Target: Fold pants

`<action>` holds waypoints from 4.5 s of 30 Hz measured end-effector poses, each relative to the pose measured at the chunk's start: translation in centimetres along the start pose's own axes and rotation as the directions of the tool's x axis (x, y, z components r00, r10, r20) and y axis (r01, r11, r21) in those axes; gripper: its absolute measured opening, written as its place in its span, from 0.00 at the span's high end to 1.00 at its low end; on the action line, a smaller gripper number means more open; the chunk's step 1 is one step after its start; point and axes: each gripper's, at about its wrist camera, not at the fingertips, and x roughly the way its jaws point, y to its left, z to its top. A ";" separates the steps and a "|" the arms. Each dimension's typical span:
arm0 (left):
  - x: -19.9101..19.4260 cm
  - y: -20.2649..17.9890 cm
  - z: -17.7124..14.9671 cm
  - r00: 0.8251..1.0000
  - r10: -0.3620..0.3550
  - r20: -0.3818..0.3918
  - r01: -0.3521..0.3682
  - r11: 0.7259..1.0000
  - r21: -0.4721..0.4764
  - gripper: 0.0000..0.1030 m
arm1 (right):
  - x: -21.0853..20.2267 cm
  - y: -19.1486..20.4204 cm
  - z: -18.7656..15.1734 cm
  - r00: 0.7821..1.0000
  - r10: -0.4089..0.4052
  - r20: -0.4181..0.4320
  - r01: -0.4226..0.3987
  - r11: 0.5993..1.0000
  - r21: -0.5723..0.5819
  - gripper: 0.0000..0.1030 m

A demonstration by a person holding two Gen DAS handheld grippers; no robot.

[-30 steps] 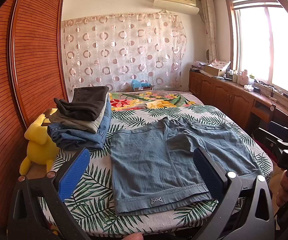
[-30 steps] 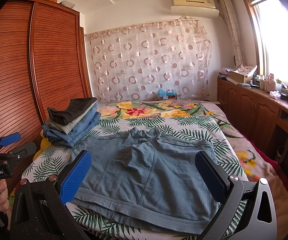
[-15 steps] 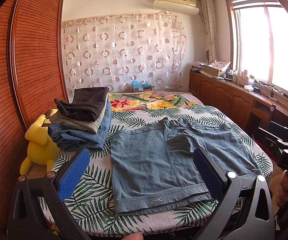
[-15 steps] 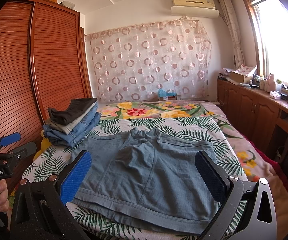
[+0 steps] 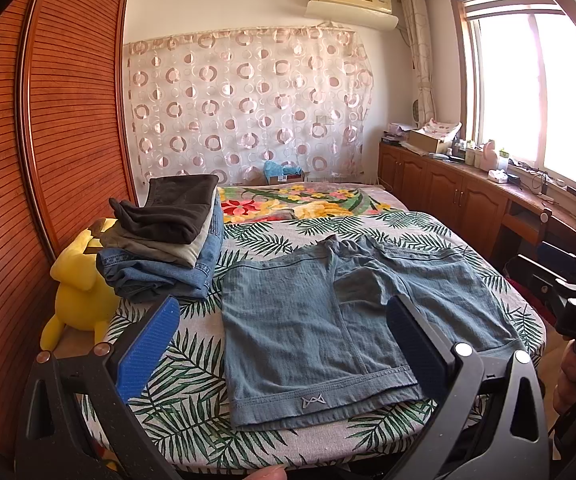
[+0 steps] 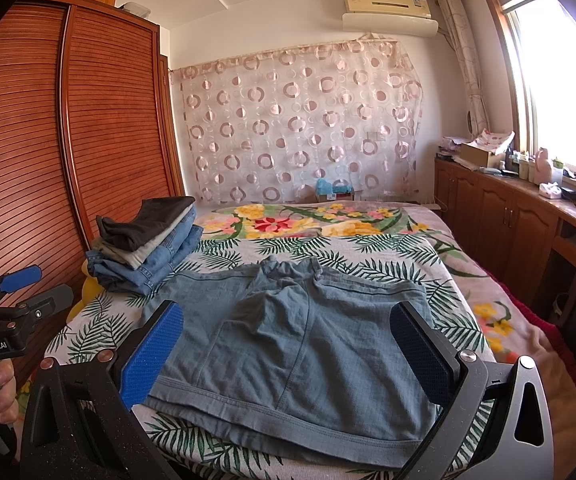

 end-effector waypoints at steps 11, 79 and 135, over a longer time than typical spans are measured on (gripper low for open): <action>-0.1 0.0 0.4 1.000 -0.004 -0.018 0.004 1.000 0.003 0.00 | 0.0 0.2 0.1 1.000 0.002 0.000 -0.002 1.000 -0.002 0.00; 7.1 6.2 -9.0 0.925 -0.137 -0.356 0.117 0.990 -0.075 0.68 | 3.0 -3.7 -2.9 0.939 -0.098 -0.329 0.074 0.994 -0.083 0.00; 9.0 -10.0 4.6 0.846 -0.482 -0.228 0.517 0.846 0.128 0.93 | 3.8 -4.9 -0.1 0.951 -0.090 -0.296 0.068 0.994 -0.083 0.01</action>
